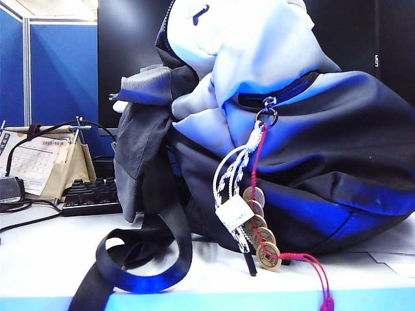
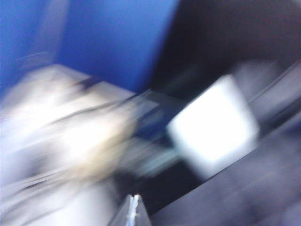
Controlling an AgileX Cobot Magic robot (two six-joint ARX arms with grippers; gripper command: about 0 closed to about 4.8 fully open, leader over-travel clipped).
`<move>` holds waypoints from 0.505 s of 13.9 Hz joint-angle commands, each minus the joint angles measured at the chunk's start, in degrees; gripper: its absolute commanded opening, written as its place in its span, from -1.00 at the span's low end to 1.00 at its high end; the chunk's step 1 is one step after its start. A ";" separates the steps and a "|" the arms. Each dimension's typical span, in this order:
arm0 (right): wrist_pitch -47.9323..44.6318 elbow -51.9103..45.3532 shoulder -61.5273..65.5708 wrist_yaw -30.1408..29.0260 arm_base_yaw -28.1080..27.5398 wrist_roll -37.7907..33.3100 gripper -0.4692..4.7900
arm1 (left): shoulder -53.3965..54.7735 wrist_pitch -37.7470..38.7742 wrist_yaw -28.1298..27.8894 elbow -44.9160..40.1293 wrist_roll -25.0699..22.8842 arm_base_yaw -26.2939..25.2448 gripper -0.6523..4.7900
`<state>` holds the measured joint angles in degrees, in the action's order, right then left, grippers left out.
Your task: Take the gray clothes out of the backpack.
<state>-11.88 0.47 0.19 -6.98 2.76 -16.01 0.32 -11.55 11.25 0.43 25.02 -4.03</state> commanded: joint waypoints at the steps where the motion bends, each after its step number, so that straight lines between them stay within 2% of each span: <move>1: -22.71 2.32 0.28 2.19 1.97 -12.59 -0.78 | -0.09 -17.81 0.68 0.09 22.40 1.05 -0.58; 2: -21.35 6.58 1.64 3.52 2.64 -12.72 -0.78 | -0.09 -22.45 -0.94 0.22 30.38 2.12 -0.58; 4: -20.31 15.58 9.60 3.63 3.91 -12.70 -0.77 | 0.50 -25.03 -3.61 2.58 35.85 4.76 -0.58; 5: -20.33 20.22 15.58 0.79 4.61 -12.68 -0.77 | 0.61 -24.94 -3.61 4.96 35.15 6.08 -0.58; 6: -20.31 25.57 23.54 -5.11 5.77 -12.63 -0.68 | 0.92 -24.44 -2.91 7.87 31.23 7.19 -0.58; 7: -20.28 30.64 31.54 -11.52 7.34 -12.46 -0.42 | 1.88 -22.32 -0.76 10.88 26.12 7.52 -0.58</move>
<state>-32.14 27.97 26.92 -12.08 9.02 -28.45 1.37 -35.18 8.43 9.50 56.16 3.42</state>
